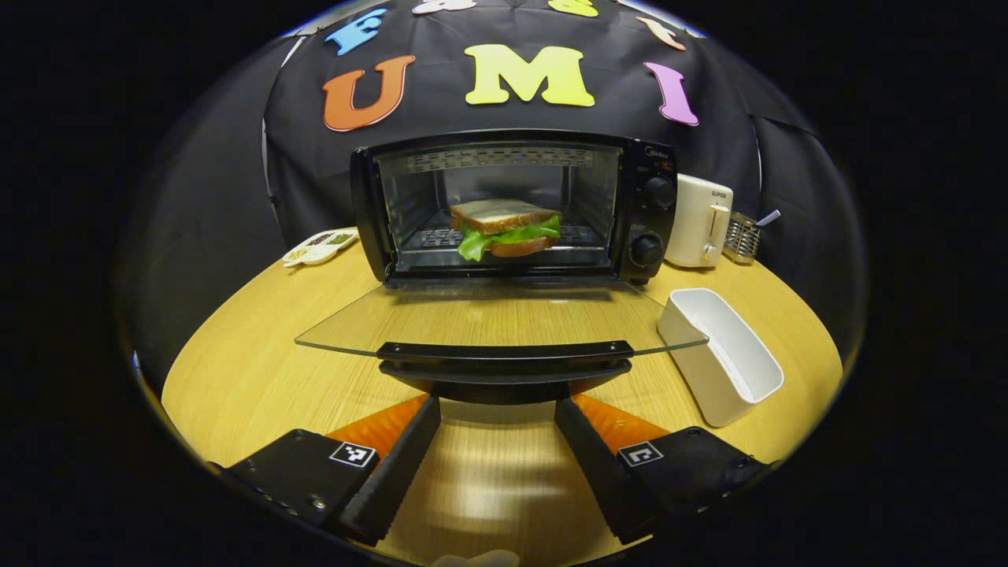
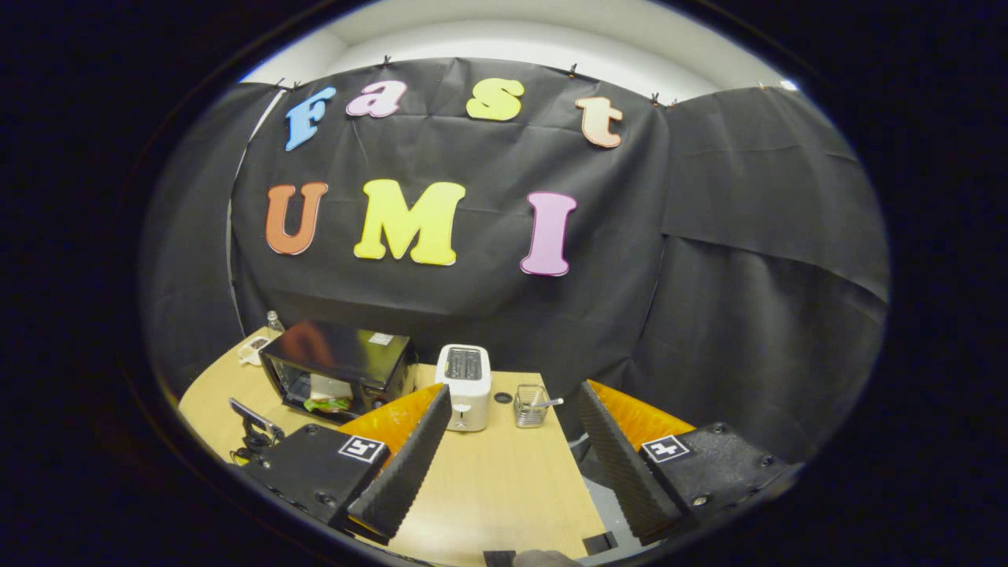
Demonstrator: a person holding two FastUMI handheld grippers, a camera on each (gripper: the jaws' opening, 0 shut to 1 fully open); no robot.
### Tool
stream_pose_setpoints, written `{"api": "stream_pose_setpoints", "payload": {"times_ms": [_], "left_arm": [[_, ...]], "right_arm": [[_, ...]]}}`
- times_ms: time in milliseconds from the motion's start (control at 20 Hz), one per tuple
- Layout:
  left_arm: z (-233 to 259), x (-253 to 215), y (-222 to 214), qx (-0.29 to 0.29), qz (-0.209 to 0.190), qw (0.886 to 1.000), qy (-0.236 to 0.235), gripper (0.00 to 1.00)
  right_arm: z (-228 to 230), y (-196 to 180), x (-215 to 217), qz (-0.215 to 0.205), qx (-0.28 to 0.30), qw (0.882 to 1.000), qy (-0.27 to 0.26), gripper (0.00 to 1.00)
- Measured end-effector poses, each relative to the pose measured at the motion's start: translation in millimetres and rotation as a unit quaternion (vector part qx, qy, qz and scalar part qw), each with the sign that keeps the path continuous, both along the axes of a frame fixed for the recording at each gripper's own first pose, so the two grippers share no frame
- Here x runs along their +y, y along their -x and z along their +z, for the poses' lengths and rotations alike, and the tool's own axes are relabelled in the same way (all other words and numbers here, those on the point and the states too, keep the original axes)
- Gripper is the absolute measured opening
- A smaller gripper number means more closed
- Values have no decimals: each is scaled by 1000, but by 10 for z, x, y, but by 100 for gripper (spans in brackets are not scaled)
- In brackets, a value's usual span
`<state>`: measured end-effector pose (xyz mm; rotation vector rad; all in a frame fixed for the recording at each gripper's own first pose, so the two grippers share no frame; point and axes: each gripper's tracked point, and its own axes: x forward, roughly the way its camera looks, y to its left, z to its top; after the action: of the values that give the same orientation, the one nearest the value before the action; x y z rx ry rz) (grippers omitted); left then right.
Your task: Open the electric oven with the left hand, put the food in, and close the electric oven.
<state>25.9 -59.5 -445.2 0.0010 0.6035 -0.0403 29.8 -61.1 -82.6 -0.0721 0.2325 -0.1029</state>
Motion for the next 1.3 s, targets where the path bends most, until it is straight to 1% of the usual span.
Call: {"api": "stream_pose_setpoints", "payload": {"times_ms": [50, 100, 150, 200, 250, 500, 750, 950, 1050, 1300], "left_arm": [[44, 27, -25, -2, 2, 1000, 0, 96], [84, 34, -54, -4, 4, 1000, 3, 96], [132, 38, -79, -7, 4, 1000, 4, 96], [182, 38, -101, -10, 4, 1000, 2, 96], [234, 45, -104, -13, 2, 1000, 0, 96], [478, 10, -196, -28, -10, 1000, -9, 96], [703, 21, -323, -41, -12, 999, -11, 96], [891, 31, -519, -61, -11, 998, -13, 96], [918, 16, -607, -60, -12, 998, -14, 95], [1047, -23, -853, -74, -15, 997, -15, 96]], "right_arm": [[-13, -2, -7, 0, 2, 1000, -4, 96], [-39, -13, -12, -1, 4, 1000, -8, 100], [-43, -14, -19, -1, 5, 1000, -12, 100], [-62, -5, -31, -2, 7, 1000, -16, 96], [-75, -6, -46, -4, 9, 1000, -18, 100], [-148, -13, -128, -11, 14, 999, -34, 100], [-154, 6, -241, -22, 12, 999, -48, 100], [-161, 18, -320, -30, 7, 998, -53, 100], [-176, 12, -366, -35, 6, 998, -53, 100], [-228, 1, -358, -37, 8, 997, -60, 100]]}}
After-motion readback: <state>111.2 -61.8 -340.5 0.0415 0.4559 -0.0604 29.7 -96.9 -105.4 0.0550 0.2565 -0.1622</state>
